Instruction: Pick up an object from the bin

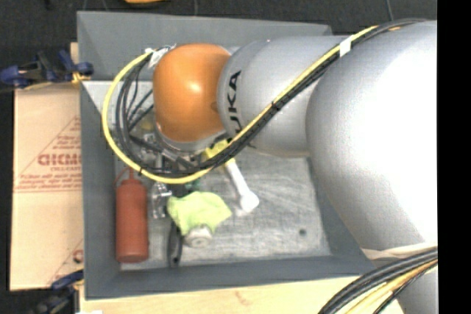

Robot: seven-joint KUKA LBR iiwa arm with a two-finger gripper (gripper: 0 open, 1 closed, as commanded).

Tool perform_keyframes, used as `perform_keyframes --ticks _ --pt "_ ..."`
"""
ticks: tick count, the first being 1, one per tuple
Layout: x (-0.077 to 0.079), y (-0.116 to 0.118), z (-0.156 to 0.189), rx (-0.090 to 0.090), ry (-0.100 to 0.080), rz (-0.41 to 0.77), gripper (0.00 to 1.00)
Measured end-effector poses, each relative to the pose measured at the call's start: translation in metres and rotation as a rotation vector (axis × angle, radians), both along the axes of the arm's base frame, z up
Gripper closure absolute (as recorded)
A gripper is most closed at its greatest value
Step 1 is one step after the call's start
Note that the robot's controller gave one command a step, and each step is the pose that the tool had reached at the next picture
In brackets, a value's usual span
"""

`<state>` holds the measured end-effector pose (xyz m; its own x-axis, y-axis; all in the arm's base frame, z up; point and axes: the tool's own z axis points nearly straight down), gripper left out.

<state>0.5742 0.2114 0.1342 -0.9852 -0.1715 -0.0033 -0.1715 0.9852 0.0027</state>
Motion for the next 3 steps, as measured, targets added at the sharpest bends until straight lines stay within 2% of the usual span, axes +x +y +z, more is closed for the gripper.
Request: perform_keyframes --ticks 2,3 --pt "0.0 0.0 0.0 0.0 0.0 0.004 0.0" --pt "0.029 -0.039 -0.01 -0.001 -0.004 0.207 0.0"
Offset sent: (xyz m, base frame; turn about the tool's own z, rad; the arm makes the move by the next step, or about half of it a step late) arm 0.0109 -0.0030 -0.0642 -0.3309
